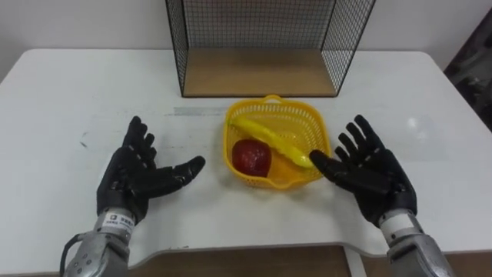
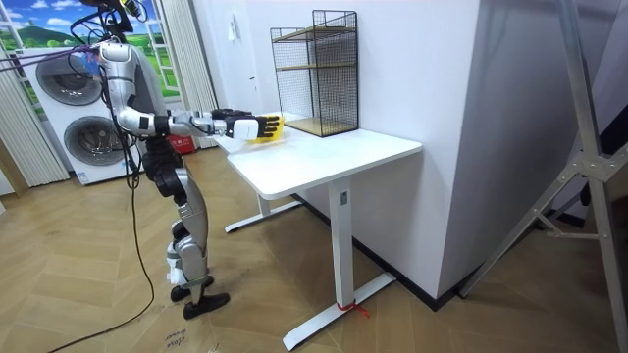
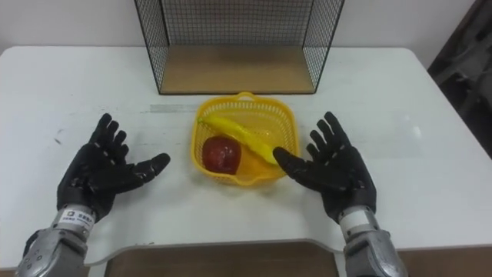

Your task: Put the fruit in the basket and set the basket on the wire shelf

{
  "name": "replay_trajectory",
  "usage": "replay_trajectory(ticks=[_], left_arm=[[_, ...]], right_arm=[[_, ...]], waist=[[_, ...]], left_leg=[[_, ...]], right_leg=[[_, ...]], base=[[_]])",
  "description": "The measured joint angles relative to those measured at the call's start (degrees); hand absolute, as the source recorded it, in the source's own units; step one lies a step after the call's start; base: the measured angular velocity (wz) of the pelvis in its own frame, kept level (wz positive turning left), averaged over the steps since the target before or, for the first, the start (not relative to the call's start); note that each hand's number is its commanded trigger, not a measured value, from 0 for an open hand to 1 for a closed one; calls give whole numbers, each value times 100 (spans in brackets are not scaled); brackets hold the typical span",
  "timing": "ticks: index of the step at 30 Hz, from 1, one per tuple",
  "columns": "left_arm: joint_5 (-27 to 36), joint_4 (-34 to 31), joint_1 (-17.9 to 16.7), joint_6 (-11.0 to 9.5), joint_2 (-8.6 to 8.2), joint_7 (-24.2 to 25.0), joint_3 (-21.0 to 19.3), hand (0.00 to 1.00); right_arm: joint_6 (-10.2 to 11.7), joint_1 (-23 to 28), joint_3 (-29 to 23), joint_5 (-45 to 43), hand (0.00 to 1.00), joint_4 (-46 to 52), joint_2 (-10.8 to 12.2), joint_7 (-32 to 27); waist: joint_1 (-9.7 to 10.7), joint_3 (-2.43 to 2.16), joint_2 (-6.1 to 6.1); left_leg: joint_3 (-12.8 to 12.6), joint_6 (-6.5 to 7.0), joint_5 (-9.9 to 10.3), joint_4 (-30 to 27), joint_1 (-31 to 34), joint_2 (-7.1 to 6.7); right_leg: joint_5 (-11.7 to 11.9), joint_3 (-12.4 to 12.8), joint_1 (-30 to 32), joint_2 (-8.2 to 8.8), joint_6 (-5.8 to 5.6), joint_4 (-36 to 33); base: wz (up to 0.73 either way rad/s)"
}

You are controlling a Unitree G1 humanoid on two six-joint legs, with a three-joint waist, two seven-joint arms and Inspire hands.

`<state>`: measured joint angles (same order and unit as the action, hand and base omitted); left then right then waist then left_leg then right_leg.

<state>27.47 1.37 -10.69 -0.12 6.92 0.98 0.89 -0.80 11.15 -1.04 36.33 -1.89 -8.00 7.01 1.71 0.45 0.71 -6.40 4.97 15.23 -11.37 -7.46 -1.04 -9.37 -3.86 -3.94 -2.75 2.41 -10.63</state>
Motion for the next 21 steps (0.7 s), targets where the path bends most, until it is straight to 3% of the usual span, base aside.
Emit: replay_trajectory(ticks=[21], left_arm=[[227, 175, 11, 8, -59, 250, 282, 0]], right_arm=[[-6, -218, 229, -26, 0, -337, 71, 209]], waist=[[-44, 9, -72]], left_leg=[[-90, -2, 2, 51, -11, 24]], right_leg=[[14, 64, 2, -28, 21, -2]], base=[[-1]])
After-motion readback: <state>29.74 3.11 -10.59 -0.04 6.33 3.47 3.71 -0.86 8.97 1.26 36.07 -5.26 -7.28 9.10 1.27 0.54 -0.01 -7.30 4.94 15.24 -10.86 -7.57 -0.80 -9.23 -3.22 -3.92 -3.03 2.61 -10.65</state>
